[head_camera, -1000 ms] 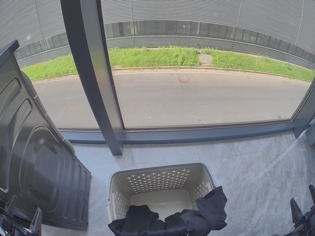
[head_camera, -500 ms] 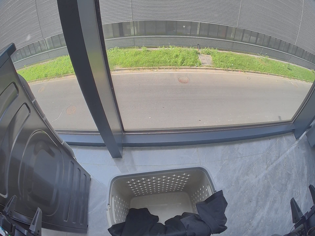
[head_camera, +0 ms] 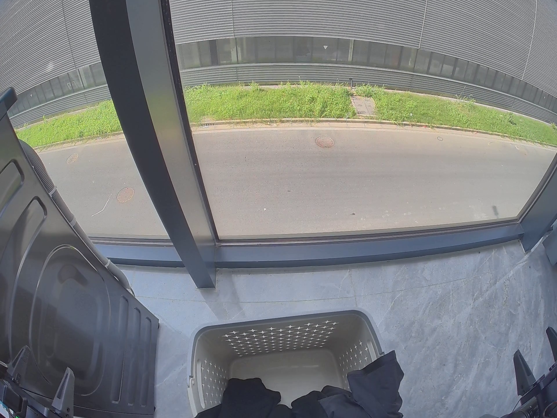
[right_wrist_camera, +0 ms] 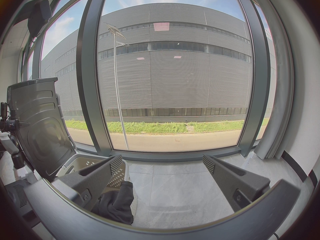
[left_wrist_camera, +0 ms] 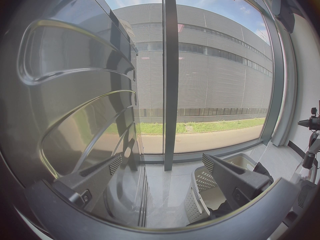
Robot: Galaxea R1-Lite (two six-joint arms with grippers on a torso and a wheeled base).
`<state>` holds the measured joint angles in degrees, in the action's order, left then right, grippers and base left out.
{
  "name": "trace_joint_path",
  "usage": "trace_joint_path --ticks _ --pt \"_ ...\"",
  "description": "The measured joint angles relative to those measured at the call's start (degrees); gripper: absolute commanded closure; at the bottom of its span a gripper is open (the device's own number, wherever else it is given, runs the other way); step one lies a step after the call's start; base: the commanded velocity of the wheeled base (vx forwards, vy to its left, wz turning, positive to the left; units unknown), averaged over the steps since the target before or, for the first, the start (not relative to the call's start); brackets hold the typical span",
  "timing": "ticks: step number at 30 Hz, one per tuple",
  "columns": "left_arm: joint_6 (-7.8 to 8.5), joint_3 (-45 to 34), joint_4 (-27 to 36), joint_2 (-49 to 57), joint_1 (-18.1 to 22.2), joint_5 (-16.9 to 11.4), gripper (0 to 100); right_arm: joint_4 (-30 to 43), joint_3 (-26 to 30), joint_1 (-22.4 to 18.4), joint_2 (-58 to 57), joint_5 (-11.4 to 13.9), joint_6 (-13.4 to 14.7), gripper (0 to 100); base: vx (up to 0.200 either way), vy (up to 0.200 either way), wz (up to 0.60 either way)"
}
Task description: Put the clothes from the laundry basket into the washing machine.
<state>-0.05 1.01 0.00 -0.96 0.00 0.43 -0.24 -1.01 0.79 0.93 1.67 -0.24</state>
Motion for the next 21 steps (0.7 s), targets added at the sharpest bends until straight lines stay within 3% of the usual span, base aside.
trace_joint_path --ticks 21 --pt "-0.27 0.0 0.0 0.0 0.0 -0.11 0 0.0 0.0 -0.02 0.0 0.0 0.0 0 0.0 0.0 0.0"
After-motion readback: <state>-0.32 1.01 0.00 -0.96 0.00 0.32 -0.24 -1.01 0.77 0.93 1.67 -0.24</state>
